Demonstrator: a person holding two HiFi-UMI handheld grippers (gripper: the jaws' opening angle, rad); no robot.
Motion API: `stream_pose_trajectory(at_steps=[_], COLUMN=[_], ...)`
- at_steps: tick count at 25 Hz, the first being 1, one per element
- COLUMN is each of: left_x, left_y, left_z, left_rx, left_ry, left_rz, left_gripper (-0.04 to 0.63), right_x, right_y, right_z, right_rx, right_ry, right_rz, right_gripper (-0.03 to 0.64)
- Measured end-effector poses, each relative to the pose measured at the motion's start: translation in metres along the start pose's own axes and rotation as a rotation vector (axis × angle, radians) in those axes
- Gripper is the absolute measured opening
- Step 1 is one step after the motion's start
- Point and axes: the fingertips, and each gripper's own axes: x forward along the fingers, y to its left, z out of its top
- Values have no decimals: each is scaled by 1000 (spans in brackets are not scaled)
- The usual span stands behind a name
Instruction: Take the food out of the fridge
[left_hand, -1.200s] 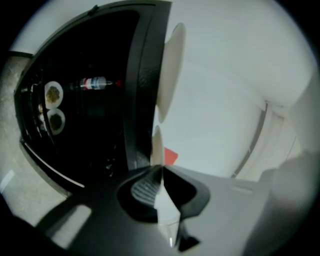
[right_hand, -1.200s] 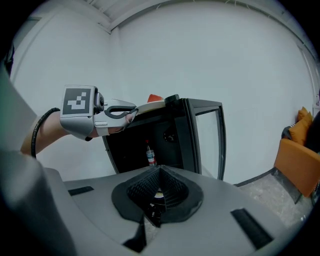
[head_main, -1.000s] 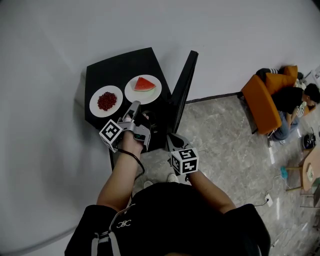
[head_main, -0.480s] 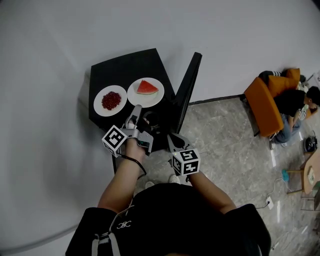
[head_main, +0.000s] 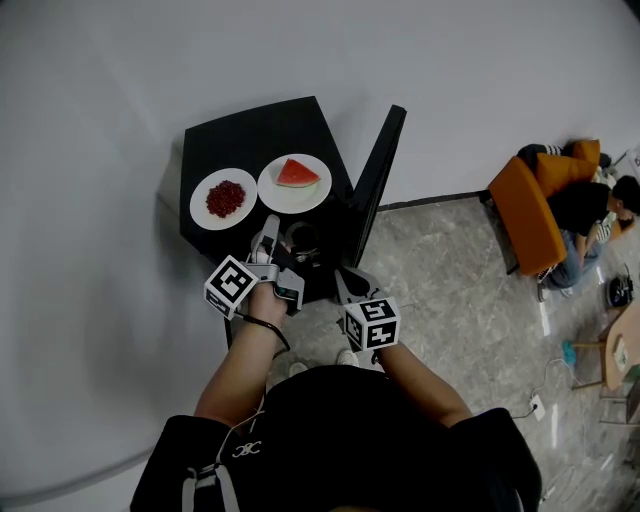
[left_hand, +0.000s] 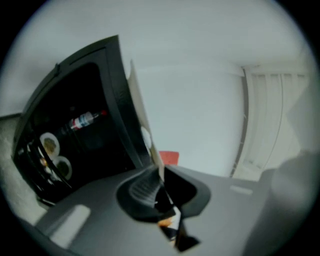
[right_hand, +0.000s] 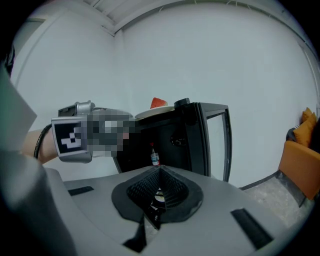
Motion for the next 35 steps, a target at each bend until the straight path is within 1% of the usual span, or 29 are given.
stream_pose_trajectory(at_steps=[1,5,6,7,10,11,12,13,16,19,26,35], left_x=[-4,-20,-23,-25,-34,-37,-40,-42,-49,-56,-69,-80], left_y=[2,13,16,18,23,24,23,23,20,19,27,41], left_z=[-1,-13,-16,-19,-29,-32,-36,-39,-46,-48,-43,-43], left_rx=[51,265,339,431,745,822,873,904,946,987,975,981], left_ry=[12,99,127,155,230,247,261,271,282,266,254,281], left_rz=[16,73,90,111,168,178,183,185,181,175,202,231], left_gripper=[-3,-2,-2,-2,-3,-3,-3,-3,-3,-3,-3,-2], right_x=[0,2,3,4,5,6,6,5,4,4,7,8], right_y=[1,6,7,9,16,19,21,23,31,40,49,54], right_z=[1,4,5,7,12,15,17,19,25,28,26,20], right_rx=[0,-4,-6,-7,-4,-1,2,3,-15,-35,-35,-20], right_ry=[-2,-10,-13,-17,-32,-38,-43,-49,-67,-78,-75,-59], right_rz=[1,9,13,18,34,41,47,50,59,75,86,79], right_gripper=[-8,-8,-8,-8,-8,-8,-8,-8,-8,-8,-8,-8])
